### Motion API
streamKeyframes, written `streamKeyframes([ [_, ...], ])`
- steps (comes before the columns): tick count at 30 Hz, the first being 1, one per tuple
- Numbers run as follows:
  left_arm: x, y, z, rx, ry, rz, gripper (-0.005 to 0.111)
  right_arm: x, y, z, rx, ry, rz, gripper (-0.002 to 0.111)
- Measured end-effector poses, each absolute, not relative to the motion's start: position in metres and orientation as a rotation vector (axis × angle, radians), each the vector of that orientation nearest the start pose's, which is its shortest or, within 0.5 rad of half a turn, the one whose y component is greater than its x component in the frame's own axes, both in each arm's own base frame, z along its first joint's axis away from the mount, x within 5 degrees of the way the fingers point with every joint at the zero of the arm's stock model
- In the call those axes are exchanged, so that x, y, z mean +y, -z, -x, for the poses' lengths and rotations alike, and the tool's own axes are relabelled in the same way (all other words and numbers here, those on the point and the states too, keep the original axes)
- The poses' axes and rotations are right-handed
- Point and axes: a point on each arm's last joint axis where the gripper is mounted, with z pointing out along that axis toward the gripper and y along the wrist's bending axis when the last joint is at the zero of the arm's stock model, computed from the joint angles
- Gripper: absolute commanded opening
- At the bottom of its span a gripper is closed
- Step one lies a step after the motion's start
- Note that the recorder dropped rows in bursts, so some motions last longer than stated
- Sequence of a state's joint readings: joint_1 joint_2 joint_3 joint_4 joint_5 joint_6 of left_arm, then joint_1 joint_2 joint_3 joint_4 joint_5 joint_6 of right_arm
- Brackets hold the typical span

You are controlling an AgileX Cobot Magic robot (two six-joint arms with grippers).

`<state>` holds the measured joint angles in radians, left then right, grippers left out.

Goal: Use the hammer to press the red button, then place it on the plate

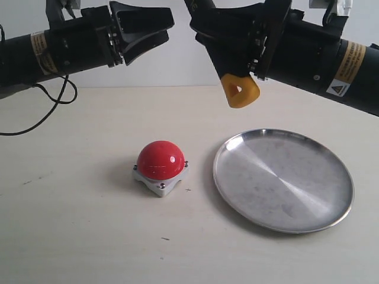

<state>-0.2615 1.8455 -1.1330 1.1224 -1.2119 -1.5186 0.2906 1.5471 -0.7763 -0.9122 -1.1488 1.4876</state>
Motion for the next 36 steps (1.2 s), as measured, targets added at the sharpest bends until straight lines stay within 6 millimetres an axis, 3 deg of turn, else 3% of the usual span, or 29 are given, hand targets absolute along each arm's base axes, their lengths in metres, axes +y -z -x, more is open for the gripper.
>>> streamKeyframes([
  [11,-0.187,-0.283,-0.335,1.522,1.625,-0.452,0.074,0.148,-0.282,-0.271,1.570,-1.567,0.216,0.000],
  [23,-0.197,-0.310,-0.316,1.402,1.594,-0.544,0.074,0.149,-0.281,-0.272,1.574,-1.566,0.212,0.000],
  [36,-0.209,-0.311,-0.309,1.378,1.569,-0.607,0.074,0.150,-0.280,-0.270,1.580,-1.569,0.242,0.000],
])
